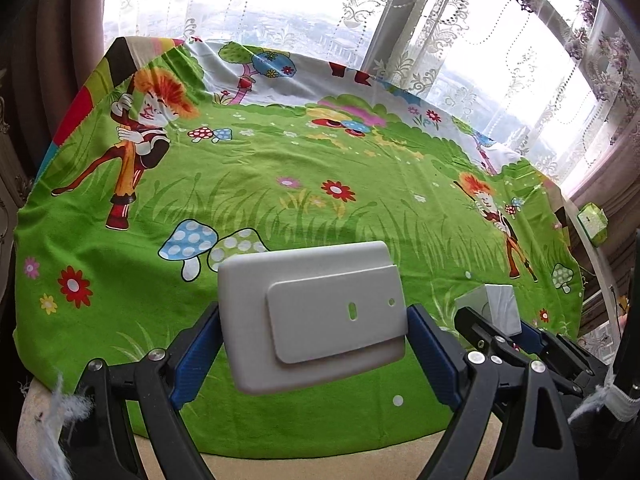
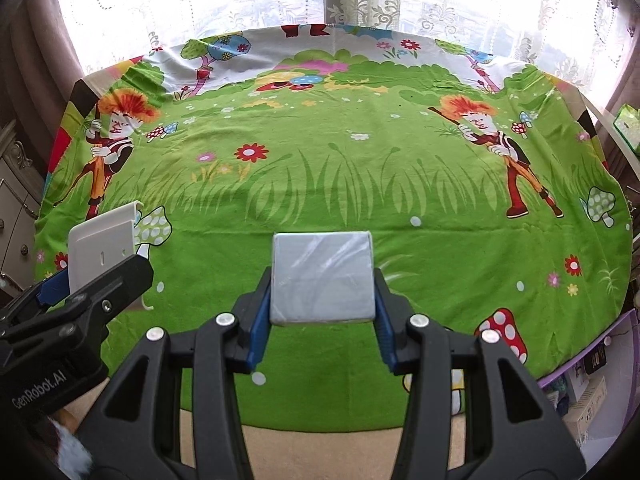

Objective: Organize rigid objects
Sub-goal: 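Carry both held items over the purple box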

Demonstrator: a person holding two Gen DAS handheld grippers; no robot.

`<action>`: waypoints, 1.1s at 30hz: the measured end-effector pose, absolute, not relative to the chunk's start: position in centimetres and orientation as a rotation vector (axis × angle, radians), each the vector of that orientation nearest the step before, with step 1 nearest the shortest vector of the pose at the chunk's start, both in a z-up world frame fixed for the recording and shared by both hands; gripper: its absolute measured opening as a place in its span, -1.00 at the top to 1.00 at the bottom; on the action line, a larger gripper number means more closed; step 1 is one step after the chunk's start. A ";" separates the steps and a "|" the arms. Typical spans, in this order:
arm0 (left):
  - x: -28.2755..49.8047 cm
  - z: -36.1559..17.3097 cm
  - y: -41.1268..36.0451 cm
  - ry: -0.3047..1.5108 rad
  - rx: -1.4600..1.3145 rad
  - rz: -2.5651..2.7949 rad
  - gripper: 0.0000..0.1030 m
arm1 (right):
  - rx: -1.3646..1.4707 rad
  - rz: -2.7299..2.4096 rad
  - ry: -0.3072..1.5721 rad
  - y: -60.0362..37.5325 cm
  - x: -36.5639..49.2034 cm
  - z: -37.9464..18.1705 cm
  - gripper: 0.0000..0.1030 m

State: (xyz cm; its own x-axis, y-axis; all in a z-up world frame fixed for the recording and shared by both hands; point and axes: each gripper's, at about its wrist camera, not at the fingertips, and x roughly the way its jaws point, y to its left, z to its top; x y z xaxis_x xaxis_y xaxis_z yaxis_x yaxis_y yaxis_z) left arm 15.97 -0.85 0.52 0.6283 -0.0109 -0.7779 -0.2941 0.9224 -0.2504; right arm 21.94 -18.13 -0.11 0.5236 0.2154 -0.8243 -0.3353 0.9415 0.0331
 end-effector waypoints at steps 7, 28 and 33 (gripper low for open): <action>15.5 1.7 -3.9 0.879 -0.331 0.101 -0.74 | -0.093 0.282 0.954 -21.7 20.5 1.1 0.06; 14.7 2.6 -10.4 0.924 -0.245 -0.071 -0.74 | -0.017 0.182 0.938 -30.3 17.0 2.7 0.06; 14.5 2.9 -12.8 0.934 -0.205 -0.136 -0.74 | 0.000 0.157 0.937 -32.4 16.1 2.9 0.06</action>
State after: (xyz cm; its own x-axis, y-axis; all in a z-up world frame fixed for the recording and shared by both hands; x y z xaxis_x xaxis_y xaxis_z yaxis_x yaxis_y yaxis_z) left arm 14.53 -12.77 2.91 0.5881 -0.2043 -0.7826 0.0269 0.9720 -0.2335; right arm 16.15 -32.39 2.87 0.5817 0.1347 -0.8021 -0.1348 0.9885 0.0683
